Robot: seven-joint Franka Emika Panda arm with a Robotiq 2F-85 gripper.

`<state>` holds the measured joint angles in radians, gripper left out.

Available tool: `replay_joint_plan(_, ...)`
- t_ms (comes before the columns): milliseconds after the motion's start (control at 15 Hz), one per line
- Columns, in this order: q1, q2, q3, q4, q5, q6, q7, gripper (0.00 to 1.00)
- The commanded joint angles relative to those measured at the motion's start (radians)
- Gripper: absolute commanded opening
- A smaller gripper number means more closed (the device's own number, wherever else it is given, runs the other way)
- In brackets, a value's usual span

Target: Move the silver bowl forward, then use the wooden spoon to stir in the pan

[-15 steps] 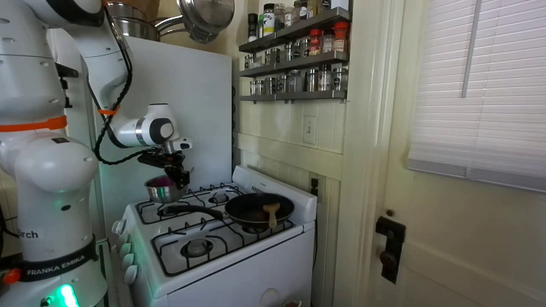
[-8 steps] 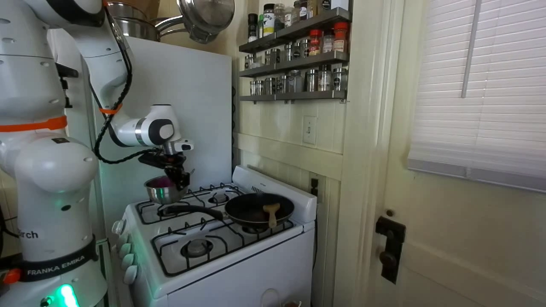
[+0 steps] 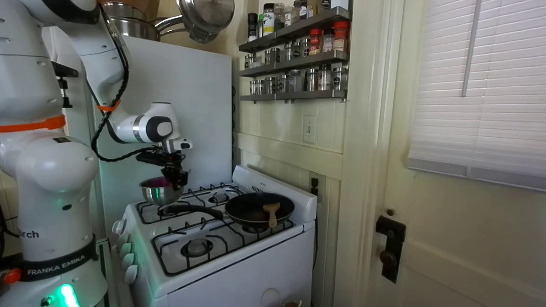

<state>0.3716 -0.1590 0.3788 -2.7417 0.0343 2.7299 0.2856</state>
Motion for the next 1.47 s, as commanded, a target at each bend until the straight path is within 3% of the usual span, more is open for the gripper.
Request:
replay_joint_plan(0, 0.013, -0.052, -0.001, -0.005, 0.023, -0.075, -0.040, 0.02)
replay_joint_plan(67, 0.015, -0.051, -0.003, -0.004, 0.032, -0.081, -0.047, 0.32)
replay_joint_plan(133, 0.015, -0.054, -0.003, -0.005, 0.032, -0.087, -0.049, 0.33)
replay_joint_plan(733, 0.027, -0.121, -0.005, -0.007, 0.049, -0.115, -0.060, 0.99)
replay_joint_plan(1067, -0.008, -0.203, 0.018, -0.017, -0.014, -0.083, -0.003, 1.00)
replay_joint_plan(1133, -0.070, -0.232, 0.058, -0.020, -0.110, -0.066, 0.076, 1.00)
replay_joint_plan(1400, -0.217, -0.344, 0.125, -0.019, -0.301, -0.081, 0.206, 1.00)
